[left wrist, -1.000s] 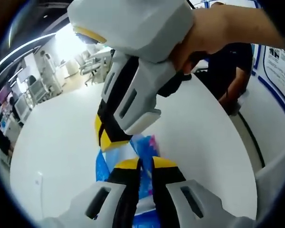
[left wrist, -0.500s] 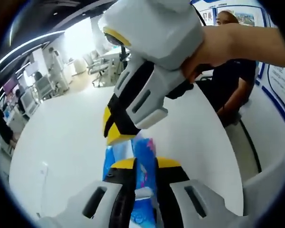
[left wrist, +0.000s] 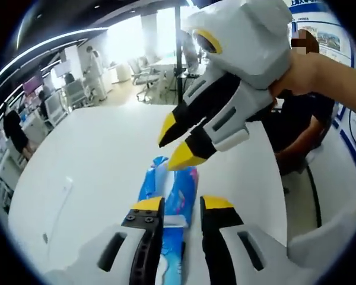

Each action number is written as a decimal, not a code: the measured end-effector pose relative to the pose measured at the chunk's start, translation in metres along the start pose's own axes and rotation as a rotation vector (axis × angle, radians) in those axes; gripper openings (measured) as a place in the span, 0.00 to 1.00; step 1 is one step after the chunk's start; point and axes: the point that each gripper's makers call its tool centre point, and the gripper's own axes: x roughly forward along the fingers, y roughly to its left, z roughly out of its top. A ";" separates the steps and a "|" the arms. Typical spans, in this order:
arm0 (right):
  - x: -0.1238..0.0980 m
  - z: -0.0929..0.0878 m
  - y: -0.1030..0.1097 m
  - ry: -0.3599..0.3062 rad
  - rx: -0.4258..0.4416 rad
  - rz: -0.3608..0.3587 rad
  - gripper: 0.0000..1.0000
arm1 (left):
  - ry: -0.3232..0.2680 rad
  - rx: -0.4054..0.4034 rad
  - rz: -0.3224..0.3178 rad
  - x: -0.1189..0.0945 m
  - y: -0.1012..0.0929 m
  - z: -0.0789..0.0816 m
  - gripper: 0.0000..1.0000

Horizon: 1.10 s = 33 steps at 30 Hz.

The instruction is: Operate the shoe box by opening the lid, removing the specified soft item, and placing it in the target area until the item is outside and the box remains undamaged.

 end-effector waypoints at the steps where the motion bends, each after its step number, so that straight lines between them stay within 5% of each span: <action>1: -0.003 0.000 0.005 0.003 -0.003 0.003 0.23 | 0.001 -0.006 0.006 -0.006 0.000 -0.002 0.26; 20: -0.035 0.016 0.053 -0.022 -0.005 0.050 0.44 | -0.101 -0.143 0.080 -0.095 0.017 -0.028 0.46; 33: -0.046 0.032 0.095 -0.041 -0.019 0.166 0.52 | -0.210 -0.205 0.150 -0.150 0.036 -0.052 0.62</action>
